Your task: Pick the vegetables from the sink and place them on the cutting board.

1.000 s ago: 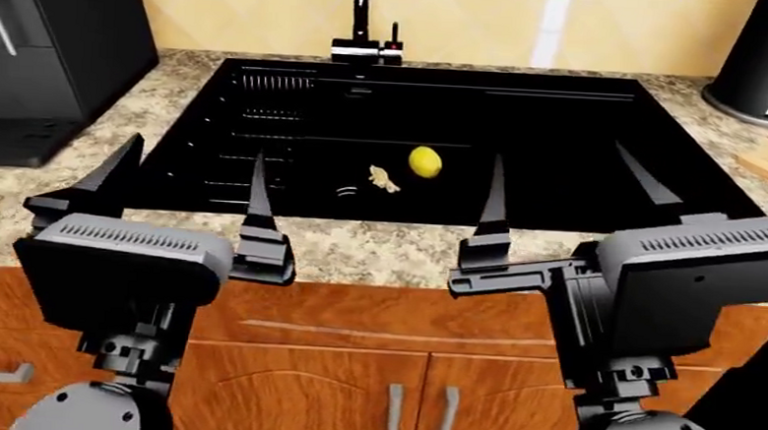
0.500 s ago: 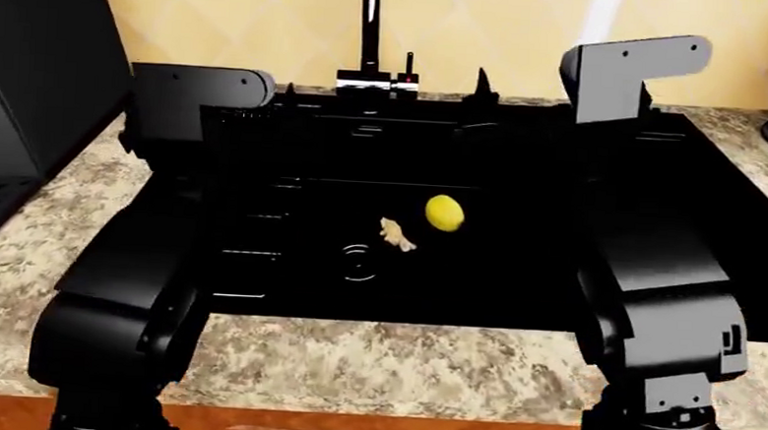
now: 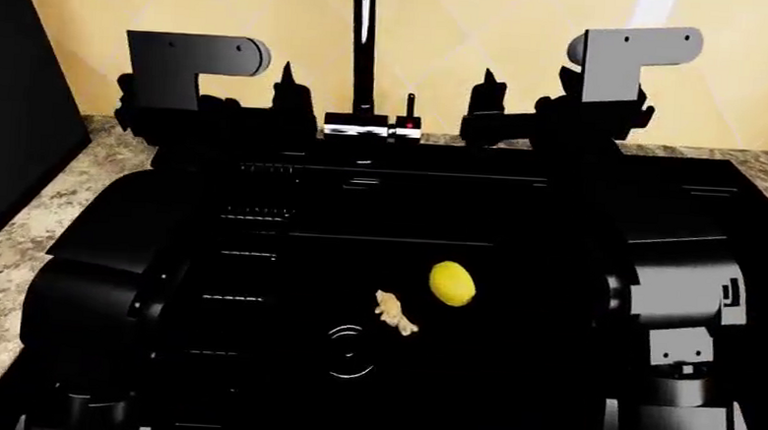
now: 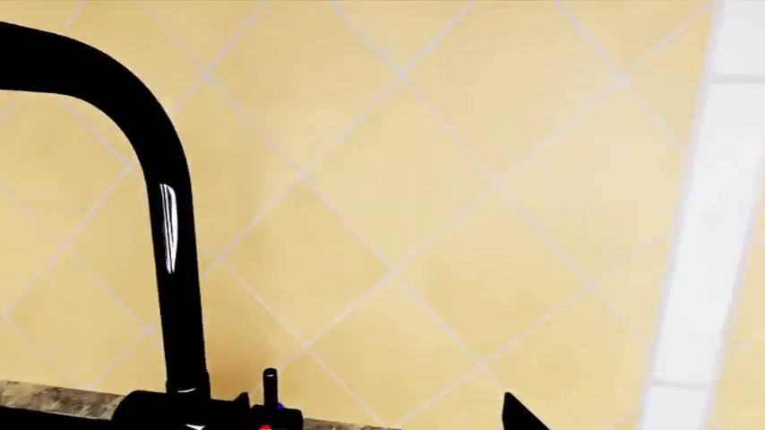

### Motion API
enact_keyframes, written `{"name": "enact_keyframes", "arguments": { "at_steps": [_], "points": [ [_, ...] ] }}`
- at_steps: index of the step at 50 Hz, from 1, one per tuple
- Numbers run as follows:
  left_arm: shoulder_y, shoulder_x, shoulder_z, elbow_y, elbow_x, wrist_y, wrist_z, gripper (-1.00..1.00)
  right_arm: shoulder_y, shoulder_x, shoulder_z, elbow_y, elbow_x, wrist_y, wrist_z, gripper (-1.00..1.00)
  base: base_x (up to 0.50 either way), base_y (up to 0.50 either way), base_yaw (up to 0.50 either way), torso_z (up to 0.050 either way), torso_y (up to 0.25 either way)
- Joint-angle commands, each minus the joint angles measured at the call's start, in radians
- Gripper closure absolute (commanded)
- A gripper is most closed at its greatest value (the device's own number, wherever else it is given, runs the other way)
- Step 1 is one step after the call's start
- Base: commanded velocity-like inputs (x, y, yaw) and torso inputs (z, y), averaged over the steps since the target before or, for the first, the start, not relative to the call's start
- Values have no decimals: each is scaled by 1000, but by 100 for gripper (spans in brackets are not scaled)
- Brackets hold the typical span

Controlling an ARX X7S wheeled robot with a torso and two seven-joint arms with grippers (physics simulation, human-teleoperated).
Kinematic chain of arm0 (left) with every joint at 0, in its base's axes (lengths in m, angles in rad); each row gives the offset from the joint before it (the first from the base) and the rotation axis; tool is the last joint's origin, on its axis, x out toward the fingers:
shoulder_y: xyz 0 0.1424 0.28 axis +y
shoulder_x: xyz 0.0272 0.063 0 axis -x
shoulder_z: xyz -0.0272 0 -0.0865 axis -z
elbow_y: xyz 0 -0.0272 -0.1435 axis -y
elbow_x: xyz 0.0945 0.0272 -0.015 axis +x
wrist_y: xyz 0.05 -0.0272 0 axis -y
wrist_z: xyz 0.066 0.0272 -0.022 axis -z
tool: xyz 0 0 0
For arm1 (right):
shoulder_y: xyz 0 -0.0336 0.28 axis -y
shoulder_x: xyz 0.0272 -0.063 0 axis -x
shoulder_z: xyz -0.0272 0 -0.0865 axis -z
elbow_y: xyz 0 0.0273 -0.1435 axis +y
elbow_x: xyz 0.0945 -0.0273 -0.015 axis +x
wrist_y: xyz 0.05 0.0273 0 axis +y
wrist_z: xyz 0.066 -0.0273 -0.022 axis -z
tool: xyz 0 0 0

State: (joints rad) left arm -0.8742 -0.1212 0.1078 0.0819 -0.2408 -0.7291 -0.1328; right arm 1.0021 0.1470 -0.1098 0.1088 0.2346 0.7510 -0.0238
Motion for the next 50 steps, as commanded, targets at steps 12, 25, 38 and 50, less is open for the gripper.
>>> {"name": "enact_keyframes", "arguments": {
  "at_steps": [12, 25, 38, 50],
  "points": [
    [-14, -17, 24, -5, -16, -11, -7, -100, 13, 21, -31, 7, 8, 26, -4, -100, 500, 0, 0, 0, 2],
    [-10, -36, 55, 24, -43, -56, 19, -100, -4, 40, -26, -38, 38, 71, -15, -100, 462, 0, 0, 0, 0],
    [11, -87, 24, 513, -333, -712, 77, -100, 111, 225, -283, -481, 141, 710, -130, -100, 0, 0, 0, 0, 0],
    [-15, -160, -63, 624, -626, -839, -105, -100, 314, 438, -427, -461, 1002, 812, 466, -100, 0, 0, 0, 0, 0]
  ]
}}
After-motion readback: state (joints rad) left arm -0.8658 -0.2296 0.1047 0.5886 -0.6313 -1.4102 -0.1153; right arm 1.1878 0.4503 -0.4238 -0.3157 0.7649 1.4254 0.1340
